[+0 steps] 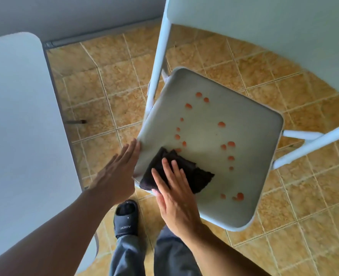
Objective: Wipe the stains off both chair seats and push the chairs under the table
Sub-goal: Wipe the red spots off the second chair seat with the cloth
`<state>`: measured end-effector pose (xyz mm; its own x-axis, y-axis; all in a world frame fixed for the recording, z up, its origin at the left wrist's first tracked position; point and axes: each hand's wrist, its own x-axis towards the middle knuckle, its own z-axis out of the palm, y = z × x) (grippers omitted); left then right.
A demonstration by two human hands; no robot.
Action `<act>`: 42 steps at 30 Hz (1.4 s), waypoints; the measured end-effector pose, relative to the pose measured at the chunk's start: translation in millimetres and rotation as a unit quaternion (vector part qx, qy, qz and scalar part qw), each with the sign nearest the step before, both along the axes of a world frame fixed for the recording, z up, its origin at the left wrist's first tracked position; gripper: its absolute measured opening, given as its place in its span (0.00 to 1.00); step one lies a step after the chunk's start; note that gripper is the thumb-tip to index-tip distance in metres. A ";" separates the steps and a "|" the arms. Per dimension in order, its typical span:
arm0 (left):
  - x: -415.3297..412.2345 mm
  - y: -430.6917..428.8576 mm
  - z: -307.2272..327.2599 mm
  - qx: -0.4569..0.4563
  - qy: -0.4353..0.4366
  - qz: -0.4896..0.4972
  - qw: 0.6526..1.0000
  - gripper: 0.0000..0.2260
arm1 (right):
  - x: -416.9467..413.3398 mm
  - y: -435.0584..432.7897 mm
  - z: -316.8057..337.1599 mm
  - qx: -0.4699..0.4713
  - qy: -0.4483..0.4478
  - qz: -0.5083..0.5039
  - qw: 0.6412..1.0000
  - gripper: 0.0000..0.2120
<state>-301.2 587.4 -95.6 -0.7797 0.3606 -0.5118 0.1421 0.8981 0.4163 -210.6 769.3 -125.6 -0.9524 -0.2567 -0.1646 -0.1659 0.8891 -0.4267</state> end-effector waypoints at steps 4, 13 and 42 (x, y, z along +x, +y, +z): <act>2.1 -5.2 -10.6 0.025 0.007 0.007 1.000 0.47 | -24.7 22.6 -12.2 0.022 0.038 0.096 0.994 0.27; -1.3 -8.5 -9.0 0.051 0.009 0.004 0.999 0.43 | -219.4 75.4 -27.3 0.033 0.018 -0.095 0.995 0.20; -18.9 -29.6 4.8 0.002 -0.086 -0.028 0.996 0.41 | -118.3 -10.9 -8.6 -0.047 0.064 0.054 0.995 0.20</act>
<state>-320.1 557.8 -90.8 -0.6583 0.4037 -0.6353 0.1185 0.8891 0.4421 -328.9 758.5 -134.2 -0.9297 -0.3680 -0.0131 -0.3176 0.8196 -0.4769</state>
